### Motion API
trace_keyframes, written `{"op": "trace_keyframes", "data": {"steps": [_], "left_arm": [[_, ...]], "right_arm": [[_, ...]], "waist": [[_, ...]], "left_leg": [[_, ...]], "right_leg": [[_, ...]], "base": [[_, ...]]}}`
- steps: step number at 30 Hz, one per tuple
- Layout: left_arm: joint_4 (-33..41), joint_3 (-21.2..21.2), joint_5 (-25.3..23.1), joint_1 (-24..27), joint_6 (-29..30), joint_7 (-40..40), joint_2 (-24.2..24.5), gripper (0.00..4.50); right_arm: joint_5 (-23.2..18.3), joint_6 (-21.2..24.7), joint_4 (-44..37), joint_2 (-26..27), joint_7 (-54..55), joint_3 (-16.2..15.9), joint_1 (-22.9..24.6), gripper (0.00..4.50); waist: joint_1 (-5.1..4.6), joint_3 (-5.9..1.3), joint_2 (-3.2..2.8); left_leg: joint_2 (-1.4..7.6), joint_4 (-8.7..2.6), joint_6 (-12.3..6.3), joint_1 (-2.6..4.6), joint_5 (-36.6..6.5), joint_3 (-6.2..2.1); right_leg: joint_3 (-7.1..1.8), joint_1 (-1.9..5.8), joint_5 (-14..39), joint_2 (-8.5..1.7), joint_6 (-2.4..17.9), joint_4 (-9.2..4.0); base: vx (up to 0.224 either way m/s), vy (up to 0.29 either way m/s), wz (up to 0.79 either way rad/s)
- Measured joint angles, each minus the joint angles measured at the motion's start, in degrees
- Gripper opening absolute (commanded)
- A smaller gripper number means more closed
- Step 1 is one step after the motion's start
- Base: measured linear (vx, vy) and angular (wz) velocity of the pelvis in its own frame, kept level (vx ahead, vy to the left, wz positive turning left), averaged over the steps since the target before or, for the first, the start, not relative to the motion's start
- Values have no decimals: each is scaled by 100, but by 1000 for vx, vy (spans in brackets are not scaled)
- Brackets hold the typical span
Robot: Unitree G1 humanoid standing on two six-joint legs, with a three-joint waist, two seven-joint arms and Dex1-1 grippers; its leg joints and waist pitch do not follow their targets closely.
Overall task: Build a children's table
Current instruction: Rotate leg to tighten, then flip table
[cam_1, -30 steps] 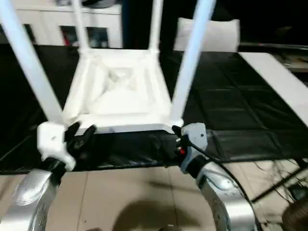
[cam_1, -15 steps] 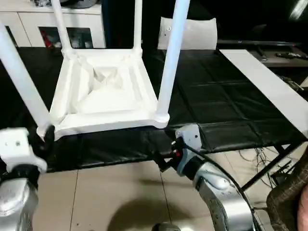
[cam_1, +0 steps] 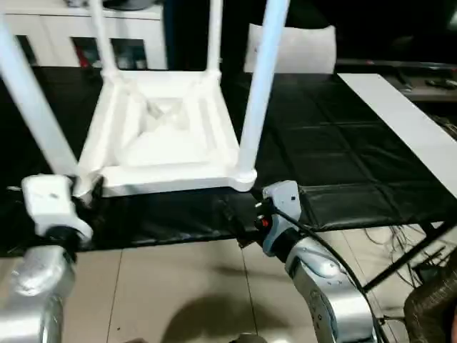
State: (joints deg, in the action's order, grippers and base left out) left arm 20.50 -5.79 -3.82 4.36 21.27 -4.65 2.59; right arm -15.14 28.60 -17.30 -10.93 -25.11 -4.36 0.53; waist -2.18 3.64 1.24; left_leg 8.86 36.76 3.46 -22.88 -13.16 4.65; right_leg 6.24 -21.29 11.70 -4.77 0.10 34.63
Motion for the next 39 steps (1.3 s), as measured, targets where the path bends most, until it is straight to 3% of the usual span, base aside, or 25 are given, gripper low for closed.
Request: {"op": "trace_keyframes", "data": {"steps": [1, 2, 3, 4, 6, 7, 8, 9, 10, 13, 16, 19, 21, 28, 39], "left_arm": [[1, -23, -11, 2, 33, 13, 0, 256], [1, -59, -12, 2, 51, 36, 1, 256], [4, -149, -9, 13, 99, 84, -11, 256], [6, -299, -7, 15, 141, 157, -12, 256], [24, -394, 31, 26, 119, 197, -18, 256], [117, -388, 137, 37, 83, 184, -76, 256], [173, -352, 200, 35, 75, 176, -120, 256], [228, -277, 259, 23, 71, 161, -147, 256], [287, -257, 310, 4, 56, 149, -145, 256], [314, -375, 304, -40, 48, 177, -75, 256], [287, -584, 281, -120, 110, 314, -62, 256], [238, -733, 294, -219, 134, 382, 4, 256], [158, -792, 325, -250, 143, 382, 68, 256], [-257, -984, 660, -569, 227, 227, 206, 314], [-1319, -1018, 867, -1194, 94, -102, 514, 402]], "right_arm": [[6, -2, 0, 7, -1, -18, -5, 450], [5, -2, 5, 25, 1, -48, -12, 450], [-8, -2, 20, 95, 0, -73, -30, 450], [-28, -11, 13, 183, 1, -77, -52, 450], [-34, -41, 12, 155, 7, -69, -83, 450], [-33, -55, 11, 90, 19, -45, -88, 450], [-32, -54, 22, 64, 28, -22, -69, 450], [-31, -54, 27, 38, 30, 6, -59, 450], [-27, -69, 29, 34, 33, 22, -65, 450], [-23, -169, 28, 72, 15, -14, -69, 450], [-12, -205, 28, 67, -42, -64, -70, 450], [-15, -249, 28, 67, -42, -68, -67, 450], [-20, -260, 27, 68, -44, -84, -67, 450], [-18, -312, 47, 72, -126, -237, -114, 450], [13, -376, 194, 32, -164, -329, -296, 450]], "waist": [[-41, 11, -34], [-62, 27, -64], [-71, 30, -62], [-50, 17, -36], [-4, -38, 51], [114, -61, 87], [168, -61, 94], [214, -65, 88], [283, -73, 72], [384, -103, 0], [400, -109, -30], [396, -105, -42], [387, -102, -48], [389, -107, -31], [399, -114, -9]], "left_leg": [[-1, 0, 19, -25, 47, -155], [-3, 0, 38, -37, 64, -269], [58, -10, 83, -6, 98, -280], [135, -19, 107, 43, 120, -254], [213, -57, 72, 74, 142, -149], [203, -22, -197, 46, 108, -40], [179, -15, -367, 41, 62, 60], [105, -48, -382, 54, 61, 132], [58, -144, -349, 81, 89, 151], [196, -192, -138, 80, 172, 115], [219, -232, 101, 100, 200, 129], [253, -237, 128, 119, 198, 150], [264, -240, 135, 179, 192, 208], [206, -241, 88, 197, 194, 344], [211, -239, 84, 192, 196, 360]], "right_leg": [[114, 40, -34, 25, 68, -22], [133, 54, -7, 80, 135, 4], [86, 34, 56, 164, 252, 68], [60, 10, 182, 214, 431, 235], [22, 2, 315, 240, 379, 365], [22, -17, 308, 254, 329, 342], [6, -33, 306, 256, 330, 332], [-4, -48, 318, 257, 325, 332], [-20, -65, 323, 310, 298, 323], [12, -51, 260, 444, 318, 230], [17, -46, 251, 447, 311, 218], [13, 8, 210, 442, 319, 118], [-2, 54, 174, 428, 303, 59], [-82, 50, 94, 335, 222, 21], [-91, 33, 81, 335, 214, 31]], "base": [[85, -65, 52], [110, -122, 53], [98, -178, 35], [98, -178, 35], [84, -209, 11], [70, -199, 3], [35, -171, -5], [25, -151, -3], [25, -151, -3], [17, -87, -11], [0, 0, 0], [0, 0, 0], [-1, 30, 0], [-12, 42, -3], [0, 0, 0]]}}
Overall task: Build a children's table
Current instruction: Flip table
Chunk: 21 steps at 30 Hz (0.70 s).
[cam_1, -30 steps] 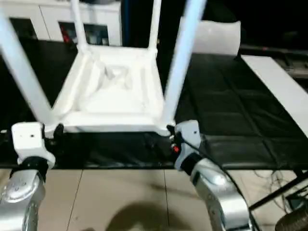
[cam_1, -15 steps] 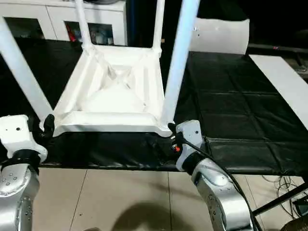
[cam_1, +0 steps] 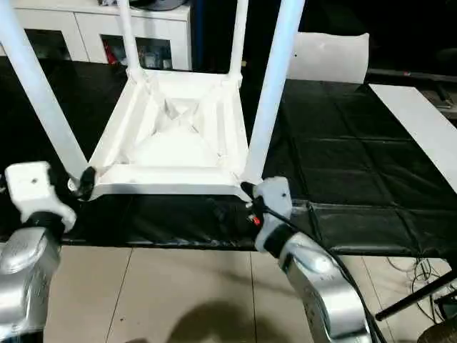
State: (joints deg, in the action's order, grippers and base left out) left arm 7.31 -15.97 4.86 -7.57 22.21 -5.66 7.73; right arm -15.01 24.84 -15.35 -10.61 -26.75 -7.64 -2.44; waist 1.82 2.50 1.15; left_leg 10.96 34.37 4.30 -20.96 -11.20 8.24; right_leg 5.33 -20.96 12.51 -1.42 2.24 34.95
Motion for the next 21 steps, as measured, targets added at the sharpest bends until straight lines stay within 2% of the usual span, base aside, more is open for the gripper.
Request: {"op": "trace_keyframes", "data": {"steps": [1, 9, 10, 15, 16, 18, 21], "left_arm": [[-103, 2, 2, -28, -31, -2, 23, 413], [-1303, -127, 97, -669, -399, -70, 228, 413], [-1359, -132, 134, -688, -456, -130, 239, 387], [-1632, -107, 155, -749, -522, -158, 281, 366], [-1720, -107, 151, -789, -539, -154, 294, 345], [-1832, -105, 110, -835, -638, -145, 310, 341], [-1970, -99, 66, -879, -786, -122, 330, 309]], "right_arm": [[12, -1, 3, -12, 0, -34, -2, 450], [77, -3, 93, -33, -202, -205, -69, 450], [65, -2, 93, -36, -234, -217, -69, 450], [-54, 16, 93, -133, -444, -330, -109, 450], [-86, 28, 94, -145, -519, -371, -158, 450], [-116, 32, 94, -161, -669, -419, -210, 450], [-140, 63, 223, -194, -887, -466, -302, 450]], "waist": [[-2, 0, 1], [11, -2, 7], [11, -2, 7], [16, -1, 6], [16, -1, 6], [21, -2, 7], [25, -2, 8]], "left_leg": [[0, 0, -1, -2, 0, 1], [1, 0, -3, -7, 1, 7], [1, 0, -5, -7, 0, 9], [2, 0, -5, -5, 0, 11], [2, 0, -5, -5, 0, 11], [2, 0, -6, -4, 0, 11], [2, 3, -11, -4, 3, 12]], "right_leg": [[-1, 0, 0, 0, 0, 0], [-1, -4, -9, -2, 23, -2], [-1, -3, -9, -4, 23, -3], [-1, -3, -11, -4, 26, -1], [-1, -3, -12, -4, 28, -1], [-1, -1, -12, -4, 27, -1], [-1, 0, -14, -5, 27, -1]], "base": [[0, 0, 0], [0, 0, 0], [0, 0, 0], [0, 0, 0], [0, 0, 0], [0, 0, 0], [0, 0, 0]]}}
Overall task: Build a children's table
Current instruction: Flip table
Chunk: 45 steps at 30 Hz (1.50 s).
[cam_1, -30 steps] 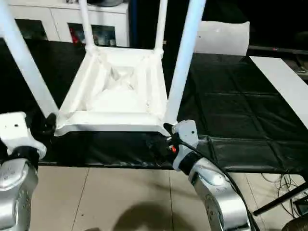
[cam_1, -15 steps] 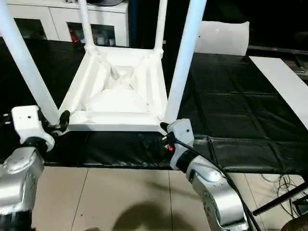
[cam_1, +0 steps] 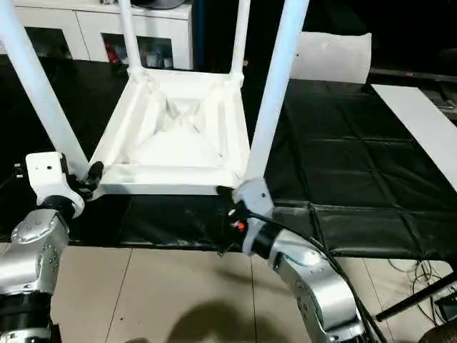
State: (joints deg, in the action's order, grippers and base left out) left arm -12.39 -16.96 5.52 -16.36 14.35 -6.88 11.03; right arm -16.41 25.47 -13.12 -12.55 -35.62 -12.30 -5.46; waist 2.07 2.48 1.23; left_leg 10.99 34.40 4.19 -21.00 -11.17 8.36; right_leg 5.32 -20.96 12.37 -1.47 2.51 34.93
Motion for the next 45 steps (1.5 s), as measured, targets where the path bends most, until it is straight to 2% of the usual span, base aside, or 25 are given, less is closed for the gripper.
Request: {"op": "trace_keyframes", "data": {"steps": [5, 6, 9, 10, 12, 19, 21, 26, 30, 31, 34, 41, 45], "left_arm": [[-193, 31, -26, -17, -153, 19, 87, 285], [-216, 35, -30, -17, -171, 23, 103, 257], [-264, 70, -71, -31, -210, 28, 128, 251], [-323, 79, -71, -49, -258, 24, 136, 230], [-431, 97, -78, -92, -332, 20, 156, 218], [-566, 104, -57, -155, -381, -13, 190, 208], [-502, 52, 65, -157, -271, -46, 140, 208], [12, -101, 453, -143, 559, -117, -97, 208], [431, -126, 813, -70, 1026, -117, -337, 208], [568, -127, 966, -26, 1152, -121, -439, 208], [718, -126, 1292, 7, 1359, -155, -592, 208], [1044, -231, 1508, 7, 1966, -154, -736, 208], [1201, -285, 1741, 32, 2219, -98, -881, 208]], "right_arm": [[-1, -6, 232, -64, -183, -94, -135, 450], [-3, -8, 264, -69, -208, -105, -151, 450], [-23, -13, 326, -73, -262, -114, -239, 450], [-25, -30, 330, -73, -312, -113, -271, 450], [-30, -66, 356, -71, -367, -114, -322, 450], [-76, -108, 457, -72, -434, -117, -331, 450], [-76, -113, 464, -45, -416, -115, -331, 450], [-66, -128, 705, 172, -125, -86, -380, 450], [52, -121, 1091, 468, 396, 165, -612, 450], [43, -105, 1195, 569, 552, 311, -673, 450], [-40, -51, 1365, 761, 771, 473, -777, 450], [-224, 146, 2115, 1235, 1321, 816, -1182, 450], [-352, 130, 2747, 1488, 1619, 1199, -1606, 450]], "waist": [[9, 0, 1], [10, 0, 1], [10, 0, 1], [13, 1, 0], [23, 1, 0], [26, 2, -2], [28, 2, -2], [79, 9, -33], [138, 5, -47], [162, 5, -47], [189, 5, -46], [155, 5, -45], [155, 6, -42]], "left_leg": [[1, -1, 0, -2, 0, 0], [1, -1, 0, -2, 0, 0], [1, 0, 0, -2, 0, 2], [1, -1, 0, -1, 0, 2], [2, -2, 0, 1, 0, 2], [3, -1, 1, 4, 1, 2], [3, -1, 1, 3, 1, 2], [-2, -1, -2, -2, 1, 26], [-2, -7, -16, -2, -2, 65], [-2, -7, -20, -1, -4, 74], [-2, -20, -39, 2, 6, 125], [-15, -20, -68, 2, 17, 157], [-13, -20, -68, -1, 18, 157]], "right_leg": [[1, -2, -1, 0, 1, 0], [1, -2, -1, 0, 1, 0], [0, -2, -1, 0, 1, 0], [1, -2, -1, 0, 1, 0], [2, -2, -2, 0, 3, 2], [2, -2, -4, 0, -7, 2], [2, -2, -5, 0, -6, 2], [0, -7, -7, -17, 1, 2], [-5, -12, 7, -37, -10, 3], [-4, -11, 15, -45, -15, 6], [-1, -11, 27, -77, -30, 15], [-1, -9, 21, -108, -45, 15], [-1, -10, 20, -108, -53, 17]], "base": [[0, 0, 0], [0, 0, 0], [0, 0, 0], [0, 0, 0], [0, 0, 0], [0, 0, 0], [0, 0, 0], [0, 0, 0], [0, 0, 0], [0, 0, 0], [0, 0, 0], [0, 0, 0], [0, 0, 0]]}}
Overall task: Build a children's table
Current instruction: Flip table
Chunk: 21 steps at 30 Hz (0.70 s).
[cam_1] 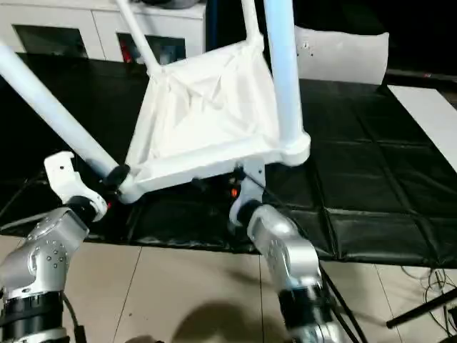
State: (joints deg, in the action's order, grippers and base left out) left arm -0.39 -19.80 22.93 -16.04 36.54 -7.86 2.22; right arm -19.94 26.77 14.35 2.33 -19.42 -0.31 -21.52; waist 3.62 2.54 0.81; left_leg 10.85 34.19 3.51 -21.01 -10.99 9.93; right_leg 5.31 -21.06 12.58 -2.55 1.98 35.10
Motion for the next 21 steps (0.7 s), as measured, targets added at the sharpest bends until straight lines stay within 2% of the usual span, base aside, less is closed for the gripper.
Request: {"op": "trace_keyframes", "data": {"steps": [3, 11, 13, 21], "left_arm": [[66, -16, 111, 3, 92, 72, -101, 208], [236, -28, 203, 14, 292, 100, -277, 208], [239, -28, 256, -2, 302, 125, -304, 208], [277, -27, 295, -14, 315, 126, -383, 208]], "right_arm": [[-133, -111, 345, 154, 98, 205, -189, 450], [-587, -589, 1199, 600, 115, 894, -621, 450], [-670, -752, 1393, 650, 53, 982, -777, 450], [-807, -1089, 1763, 636, -238, 1102, -986, 450]], "waist": [[-13, -1, 18], [-189, 14, 58], [-219, 17, 63], [-189, 25, 82]], "left_leg": [[1, 0, -1, -1, 1, 0], [6, 0, -1, -12, 1, 6], [7, 0, -2, -32, 3, 9], [9, 0, -48, -62, 31, 12]], "right_leg": [[0, 0, 1, 1, -2, 0], [-2, -23, -5, 4, -1, 5], [-4, -51, -8, 5, 5, 15], [-4, -81, -9, 5, 7, 19]], "base": [[0, 0, 0], [0, 0, 0], [0, 0, 0], [0, 0, 0]]}}
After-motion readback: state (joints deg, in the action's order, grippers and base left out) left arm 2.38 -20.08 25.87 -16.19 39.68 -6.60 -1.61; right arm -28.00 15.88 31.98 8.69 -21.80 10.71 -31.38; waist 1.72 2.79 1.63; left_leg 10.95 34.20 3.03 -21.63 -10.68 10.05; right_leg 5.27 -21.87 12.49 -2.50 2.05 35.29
